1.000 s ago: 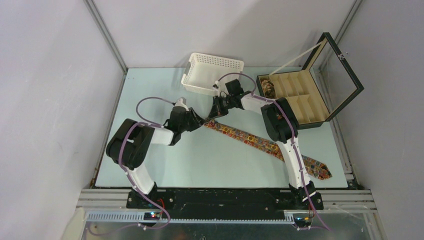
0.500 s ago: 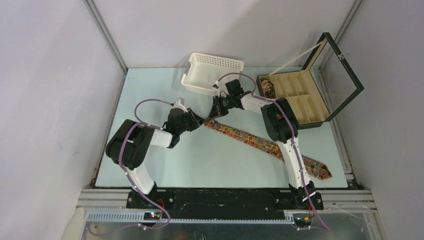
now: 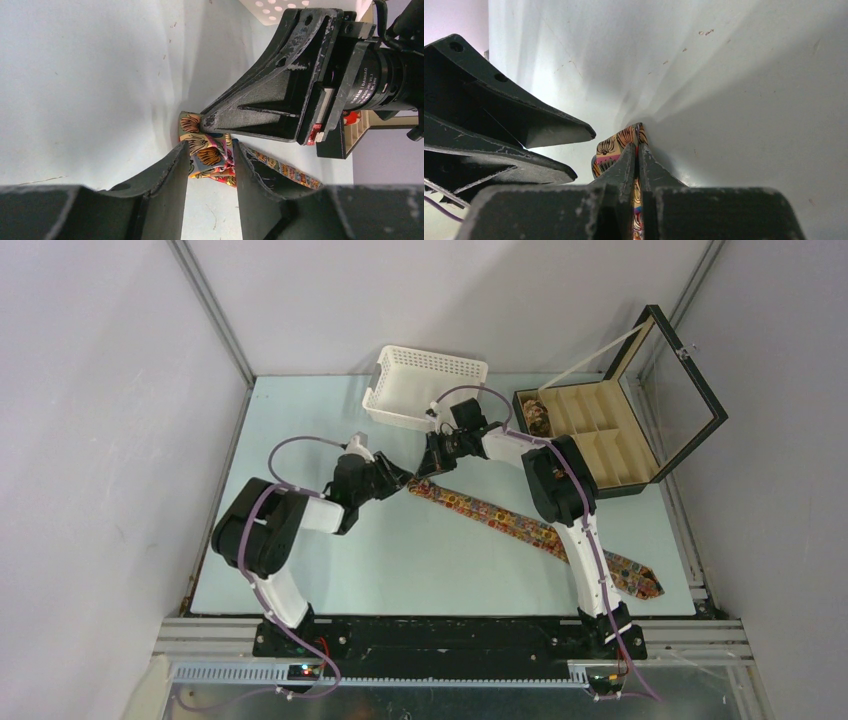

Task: Roll the ties
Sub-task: Roll the tie at the center of the board.

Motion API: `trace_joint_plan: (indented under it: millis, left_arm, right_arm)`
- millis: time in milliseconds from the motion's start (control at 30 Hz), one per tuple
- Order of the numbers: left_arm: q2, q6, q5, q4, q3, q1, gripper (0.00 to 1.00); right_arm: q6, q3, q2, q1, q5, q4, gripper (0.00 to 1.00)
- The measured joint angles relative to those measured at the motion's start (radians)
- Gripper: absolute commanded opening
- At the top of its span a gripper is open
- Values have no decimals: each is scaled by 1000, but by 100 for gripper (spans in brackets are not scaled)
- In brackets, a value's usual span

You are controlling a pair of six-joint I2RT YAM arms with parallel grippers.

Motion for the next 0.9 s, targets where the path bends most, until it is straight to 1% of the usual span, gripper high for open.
trace_joint_plan:
  millis: [267,433,567,800,900]
  left_arm:
    - [41,-2,25,5,4,0,44]
    - [58,-3,26,-1,16,0,40]
    - [61,-3,26,-1,18,0,33]
    - [61,-5,27,-2,23,0,16]
    - [61,-5,28,-1,24,0,13]
  right_arm:
    - [-3,0,0,0,6,-1,3]
    - [-3,0,0,2,6,-1,3]
    - [-3,0,0,2,6,-2,3]
    - [-4,0,0,2,10,-1,4]
    - [-4,0,-1,2,14,-2,4]
